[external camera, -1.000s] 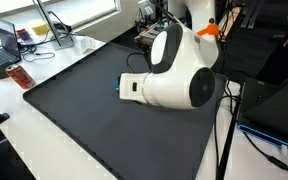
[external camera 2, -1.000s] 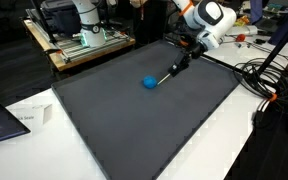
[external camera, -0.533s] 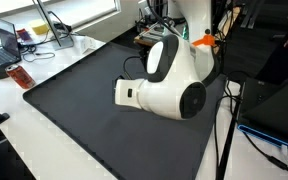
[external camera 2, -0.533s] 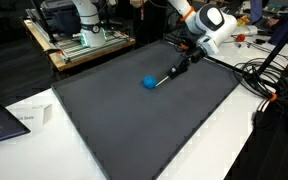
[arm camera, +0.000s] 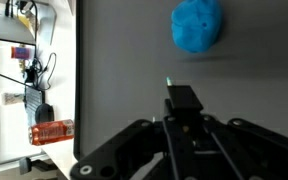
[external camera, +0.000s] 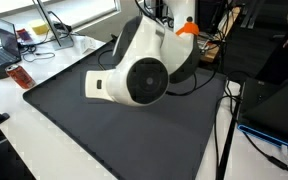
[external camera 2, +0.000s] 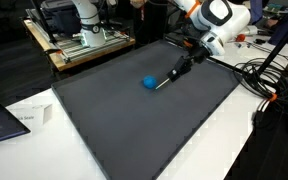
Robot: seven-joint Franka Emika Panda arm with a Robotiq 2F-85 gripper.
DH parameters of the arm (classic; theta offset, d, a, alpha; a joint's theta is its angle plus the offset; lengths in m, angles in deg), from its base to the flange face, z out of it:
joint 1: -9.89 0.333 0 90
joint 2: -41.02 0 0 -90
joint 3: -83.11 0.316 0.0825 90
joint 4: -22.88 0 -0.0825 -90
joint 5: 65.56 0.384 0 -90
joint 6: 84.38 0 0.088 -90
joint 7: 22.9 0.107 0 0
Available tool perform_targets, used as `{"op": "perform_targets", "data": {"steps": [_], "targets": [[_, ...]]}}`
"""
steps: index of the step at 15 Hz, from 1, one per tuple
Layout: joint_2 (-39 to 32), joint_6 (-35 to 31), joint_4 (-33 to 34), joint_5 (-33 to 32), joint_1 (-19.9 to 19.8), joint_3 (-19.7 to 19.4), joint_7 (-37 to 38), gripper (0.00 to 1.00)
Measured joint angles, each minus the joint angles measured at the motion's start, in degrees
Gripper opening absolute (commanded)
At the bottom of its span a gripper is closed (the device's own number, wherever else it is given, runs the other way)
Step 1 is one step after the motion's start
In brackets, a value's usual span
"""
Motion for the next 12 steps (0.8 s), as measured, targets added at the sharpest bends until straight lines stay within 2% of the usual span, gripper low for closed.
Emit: {"op": "perform_targets", "data": {"steps": [7,12], "targets": [[-0.1,3.4,5.1,12.2,-5.4,-0.3,-6.4,0.03],[-0.2,4.8,7.8,16.5,-8.5,0.6,-7.2,0.03]]}}
